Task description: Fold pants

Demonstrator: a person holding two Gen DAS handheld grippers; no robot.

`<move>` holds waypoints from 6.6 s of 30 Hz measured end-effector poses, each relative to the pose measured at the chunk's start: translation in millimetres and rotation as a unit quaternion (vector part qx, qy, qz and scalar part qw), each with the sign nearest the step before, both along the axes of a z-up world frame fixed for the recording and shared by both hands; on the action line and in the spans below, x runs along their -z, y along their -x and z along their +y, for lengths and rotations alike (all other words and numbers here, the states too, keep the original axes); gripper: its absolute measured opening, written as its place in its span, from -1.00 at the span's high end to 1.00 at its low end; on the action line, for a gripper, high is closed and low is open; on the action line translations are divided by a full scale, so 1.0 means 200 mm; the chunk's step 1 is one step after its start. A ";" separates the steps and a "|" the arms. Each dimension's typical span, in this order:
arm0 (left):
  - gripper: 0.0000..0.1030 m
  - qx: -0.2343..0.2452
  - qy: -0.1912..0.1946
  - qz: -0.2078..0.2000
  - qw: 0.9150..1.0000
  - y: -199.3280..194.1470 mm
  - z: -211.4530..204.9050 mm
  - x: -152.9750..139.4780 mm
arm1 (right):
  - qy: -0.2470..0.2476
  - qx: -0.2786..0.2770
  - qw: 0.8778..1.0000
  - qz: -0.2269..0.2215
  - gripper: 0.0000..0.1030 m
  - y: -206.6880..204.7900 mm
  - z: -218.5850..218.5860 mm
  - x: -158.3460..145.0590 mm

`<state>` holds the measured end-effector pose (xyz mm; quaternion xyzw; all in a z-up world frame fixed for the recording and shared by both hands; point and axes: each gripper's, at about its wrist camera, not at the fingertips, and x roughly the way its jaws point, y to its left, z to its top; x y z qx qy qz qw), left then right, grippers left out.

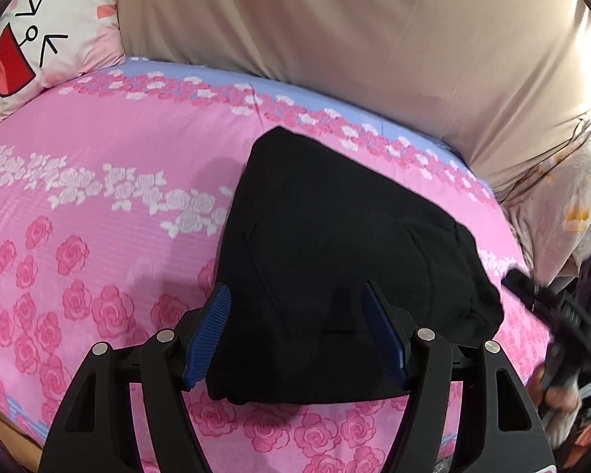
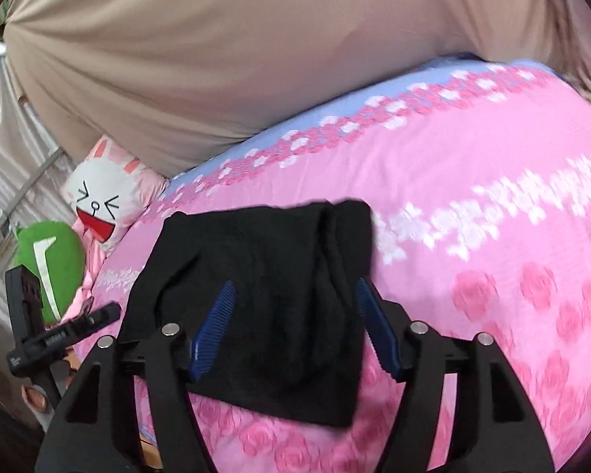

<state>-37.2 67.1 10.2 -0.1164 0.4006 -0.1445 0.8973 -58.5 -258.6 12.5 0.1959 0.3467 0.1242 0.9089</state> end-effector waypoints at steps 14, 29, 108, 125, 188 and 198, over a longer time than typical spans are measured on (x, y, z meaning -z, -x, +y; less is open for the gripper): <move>-0.28 0.030 -0.012 -0.012 0.999 0.02 -0.08 -0.02 | 0.074 -0.002 0.996 0.042 0.79 -0.27 0.06 0.08; -0.28 0.008 0.030 0.028 0.999 0.03 0.07 0.09 | -0.015 -0.010 0.999 0.026 0.22 0.14 0.05 0.12; -0.51 0.095 0.168 0.140 0.971 0.16 -0.02 0.21 | -0.107 0.006 0.991 0.081 -0.88 0.45 0.01 0.31; 0.23 0.140 0.030 -0.134 0.981 0.61 -0.14 -0.67 | 0.042 0.031 0.983 -0.177 0.17 0.84 0.18 -0.50; -0.52 -0.025 -0.044 0.036 0.998 -1.00 0.01 0.04 | -0.043 0.060 0.996 0.056 -0.88 -0.90 -0.13 0.14; -0.52 -0.023 -0.052 0.028 0.998 -1.01 -0.01 0.03 | -0.070 0.043 0.993 0.089 -0.67 -1.00 -0.06 0.26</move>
